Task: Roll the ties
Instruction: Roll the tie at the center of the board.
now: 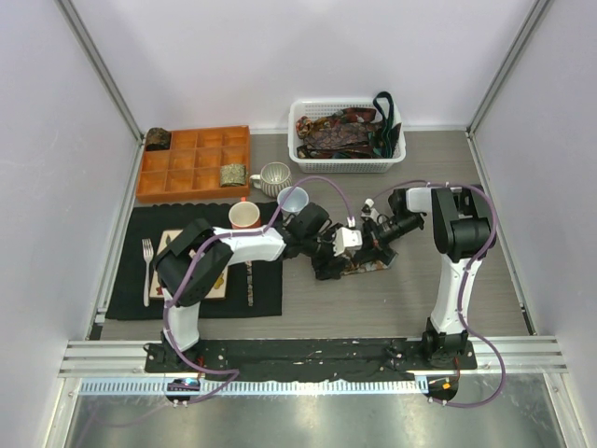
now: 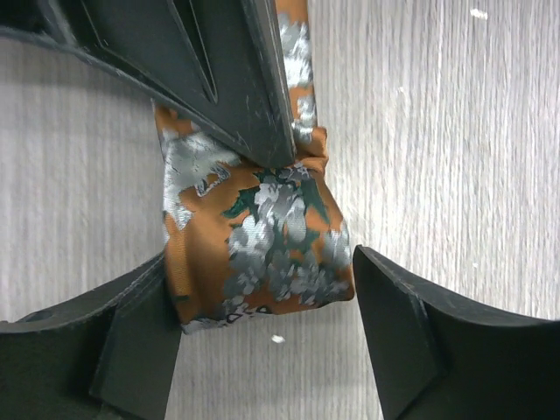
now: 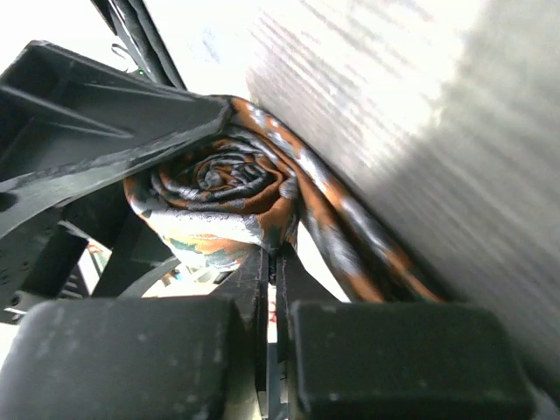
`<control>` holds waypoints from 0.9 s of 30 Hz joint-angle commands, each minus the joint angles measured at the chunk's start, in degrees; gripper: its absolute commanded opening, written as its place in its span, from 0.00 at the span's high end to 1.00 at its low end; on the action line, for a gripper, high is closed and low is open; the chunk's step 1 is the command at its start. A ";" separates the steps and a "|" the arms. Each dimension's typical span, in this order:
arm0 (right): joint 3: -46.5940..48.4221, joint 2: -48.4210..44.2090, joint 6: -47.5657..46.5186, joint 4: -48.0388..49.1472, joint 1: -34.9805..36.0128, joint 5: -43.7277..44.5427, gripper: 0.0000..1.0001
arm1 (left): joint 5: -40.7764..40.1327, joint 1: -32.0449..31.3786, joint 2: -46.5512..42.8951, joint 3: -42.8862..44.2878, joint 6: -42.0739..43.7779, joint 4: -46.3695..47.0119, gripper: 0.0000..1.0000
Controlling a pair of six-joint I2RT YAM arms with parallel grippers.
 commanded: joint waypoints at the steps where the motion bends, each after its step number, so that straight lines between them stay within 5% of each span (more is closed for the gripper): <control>1: 0.96 4.24 -1.77 4.17 -0.26 12.68 0.99 | 0.48 -0.32 -0.86 3.22 -0.24 5.10 0.21; 9: 1.93 5.39 -1.51 3.38 -0.26 13.38 0.99 | 0.74 -1.37 3.62 7.09 0.20 5.89 0.20; 17: 1.58 2.85 -2.04 3.12 -0.26 12.50 0.99 | 0.30 -1.55 5.12 6.40 1.61 1.32 0.39; 20: 1.31 0.91 -2.56 2.86 -0.09 11.01 0.98 | 0.13 -1.55 4.50 4.81 0.99 -0.52 0.55; 22: 1.22 -0.93 -3.79 2.16 -0.18 7.61 0.93 | 1.35 -1.46 4.06 3.85 1.25 -1.13 0.68; 27: 1.31 -7.16 -7.31 -2.32 -0.44 0.56 0.54 | 4.69 -1.28 0.99 1.12 5.73 -6.40 0.73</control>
